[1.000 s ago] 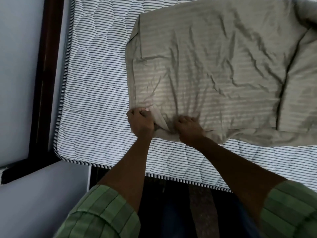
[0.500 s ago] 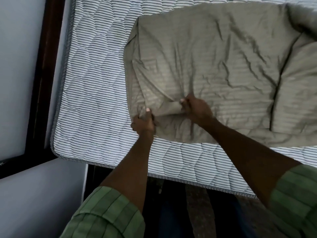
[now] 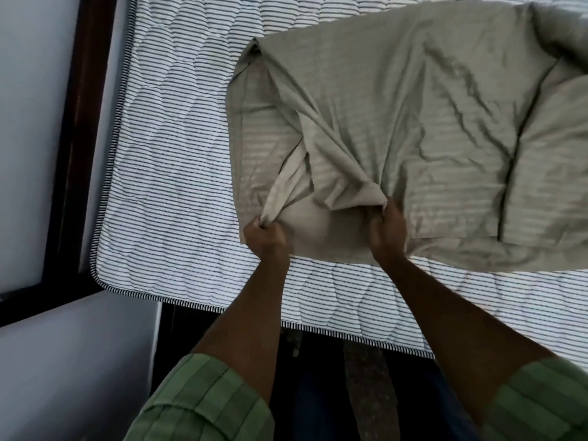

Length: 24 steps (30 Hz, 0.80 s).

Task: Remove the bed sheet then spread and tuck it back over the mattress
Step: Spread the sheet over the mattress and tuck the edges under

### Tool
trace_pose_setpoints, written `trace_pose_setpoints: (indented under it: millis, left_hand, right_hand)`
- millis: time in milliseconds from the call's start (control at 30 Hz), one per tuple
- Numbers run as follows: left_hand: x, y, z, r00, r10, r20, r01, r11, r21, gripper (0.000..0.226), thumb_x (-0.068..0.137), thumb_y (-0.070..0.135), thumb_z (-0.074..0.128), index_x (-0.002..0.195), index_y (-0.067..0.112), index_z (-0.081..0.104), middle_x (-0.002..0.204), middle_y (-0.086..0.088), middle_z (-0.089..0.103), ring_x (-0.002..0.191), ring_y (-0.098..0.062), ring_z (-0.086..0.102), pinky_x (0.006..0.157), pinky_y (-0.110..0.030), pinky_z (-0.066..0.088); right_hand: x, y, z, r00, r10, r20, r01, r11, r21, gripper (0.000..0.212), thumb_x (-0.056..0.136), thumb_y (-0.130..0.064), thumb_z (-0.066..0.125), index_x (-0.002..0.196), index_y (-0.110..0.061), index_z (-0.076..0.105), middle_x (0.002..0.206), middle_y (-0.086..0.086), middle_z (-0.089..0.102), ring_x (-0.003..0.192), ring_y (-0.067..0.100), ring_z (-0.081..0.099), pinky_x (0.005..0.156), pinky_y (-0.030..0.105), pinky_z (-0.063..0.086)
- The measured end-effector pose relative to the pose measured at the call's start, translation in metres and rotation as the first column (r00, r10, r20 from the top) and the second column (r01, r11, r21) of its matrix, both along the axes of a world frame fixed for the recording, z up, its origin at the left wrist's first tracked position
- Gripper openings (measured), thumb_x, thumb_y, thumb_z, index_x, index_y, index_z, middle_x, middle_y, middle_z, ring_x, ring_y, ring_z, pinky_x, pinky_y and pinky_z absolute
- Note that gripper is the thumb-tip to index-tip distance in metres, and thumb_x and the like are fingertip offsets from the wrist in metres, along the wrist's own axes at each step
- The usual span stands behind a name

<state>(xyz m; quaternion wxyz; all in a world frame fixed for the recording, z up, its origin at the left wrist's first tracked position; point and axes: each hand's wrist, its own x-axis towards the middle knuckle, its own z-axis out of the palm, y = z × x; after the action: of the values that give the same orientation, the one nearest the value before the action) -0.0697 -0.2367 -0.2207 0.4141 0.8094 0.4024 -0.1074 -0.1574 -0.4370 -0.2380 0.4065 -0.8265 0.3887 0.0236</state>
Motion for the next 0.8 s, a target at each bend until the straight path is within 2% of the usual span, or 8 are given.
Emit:
trace_pose_setpoints:
  millis: [67, 133, 200, 367, 533, 667, 733, 800]
  left_hand:
    - [0.003, 0.004, 0.003, 0.999, 0.034, 0.019, -0.034, 0.999, 0.004, 0.048, 0.083, 0.025, 0.044, 0.112, 0.002, 0.074, 0.109, -0.02, 0.072, 0.106, -0.036, 0.065, 0.087, -0.032, 0.046]
    - [0.007, 0.002, 0.006, 0.996, 0.073, 0.041, -0.072, 0.997, -0.036, 0.052, 0.086, 0.029, 0.041, 0.115, -0.002, 0.071, 0.115, -0.022, 0.071, 0.111, -0.038, 0.063, 0.092, -0.034, 0.046]
    - [0.013, -0.005, 0.008, 0.99, 0.132, 0.05, -0.126, 0.987, -0.104, 0.049, 0.093, 0.029, 0.041, 0.117, -0.006, 0.067, 0.119, -0.025, 0.068, 0.113, -0.04, 0.062, 0.094, -0.035, 0.045]
    - [0.029, -0.02, 0.008, 0.992, 0.102, -0.08, -0.119, 0.962, -0.248, 0.044, 0.108, 0.024, 0.044, 0.129, -0.01, 0.06, 0.129, -0.028, 0.063, 0.122, -0.041, 0.06, 0.098, -0.037, 0.046]
    - [0.015, -0.032, 0.007, 0.942, -0.253, -0.221, 0.173, 0.929, -0.327, 0.068, 0.072, 0.064, 0.073, 0.112, 0.009, 0.068, 0.113, -0.01, 0.072, 0.108, -0.028, 0.068, 0.094, -0.041, 0.056]
    - [0.006, -0.045, 0.013, 0.802, -0.532, -0.269, 0.471, 0.842, -0.263, 0.05, 0.072, 0.04, 0.088, 0.103, 0.008, 0.066, 0.088, -0.001, 0.067, 0.077, -0.016, 0.066, 0.063, -0.02, 0.055]
    - [0.011, -0.052, 0.016, 0.872, -0.438, -0.219, 0.346, 0.868, -0.357, 0.04, 0.077, 0.029, 0.084, 0.105, 0.004, 0.07, 0.088, -0.003, 0.071, 0.075, -0.02, 0.068, 0.051, -0.013, 0.05]
    - [0.022, -0.06, 0.025, 0.944, -0.255, -0.21, 0.078, 0.79, -0.608, 0.048, 0.071, 0.027, 0.083, 0.111, 0.001, 0.075, 0.104, -0.013, 0.076, 0.097, -0.034, 0.073, 0.078, -0.025, 0.061]
  right_hand:
    - [-0.005, -0.003, 0.001, 0.989, 0.055, -0.14, -0.061, 0.997, -0.039, 0.051, 0.094, -0.037, 0.041, 0.136, -0.012, 0.057, 0.109, 0.024, 0.069, 0.099, 0.048, 0.066, 0.078, 0.052, 0.054]
    - [-0.008, 0.0, 0.007, 0.918, 0.276, -0.286, -0.312, 0.946, -0.087, 0.054, 0.099, -0.039, 0.041, 0.15, -0.021, 0.047, 0.118, 0.025, 0.068, 0.104, 0.048, 0.065, 0.083, 0.051, 0.053]
    - [-0.011, 0.006, 0.011, 0.849, 0.458, -0.265, -0.488, 0.871, -0.058, 0.056, 0.101, -0.046, 0.041, 0.155, -0.032, 0.038, 0.128, 0.019, 0.066, 0.106, 0.047, 0.065, 0.085, 0.051, 0.054]
    - [-0.007, 0.03, 0.01, 0.84, 0.466, -0.279, -0.474, 0.88, 0.042, 0.052, 0.098, -0.049, 0.034, 0.142, -0.029, 0.054, 0.115, 0.021, 0.07, 0.104, 0.045, 0.065, 0.086, 0.048, 0.05]
    - [-0.022, 0.059, 0.01, 0.75, 0.614, -0.247, -0.581, 0.789, 0.197, 0.077, 0.081, -0.063, 0.025, 0.144, -0.031, 0.057, 0.126, 0.013, 0.069, 0.112, 0.04, 0.063, 0.094, 0.046, 0.05]
    - [-0.022, 0.055, 0.014, 0.805, 0.578, -0.134, -0.58, 0.814, 0.027, 0.057, 0.093, -0.05, 0.047, 0.137, -0.017, 0.058, 0.129, 0.011, 0.062, 0.114, 0.038, 0.06, 0.092, 0.046, 0.049]
    - [-0.019, 0.055, 0.016, 0.82, 0.559, -0.124, -0.573, 0.805, -0.157, 0.068, 0.085, -0.061, 0.065, 0.134, -0.015, 0.055, 0.131, 0.009, 0.054, 0.12, 0.033, 0.051, 0.096, 0.046, 0.043]
    - [-0.01, 0.053, 0.017, 0.842, 0.517, -0.158, -0.54, 0.794, -0.279, 0.083, 0.073, -0.057, 0.073, 0.139, -0.015, 0.047, 0.139, 0.009, 0.051, 0.125, 0.031, 0.047, 0.1, 0.046, 0.039]
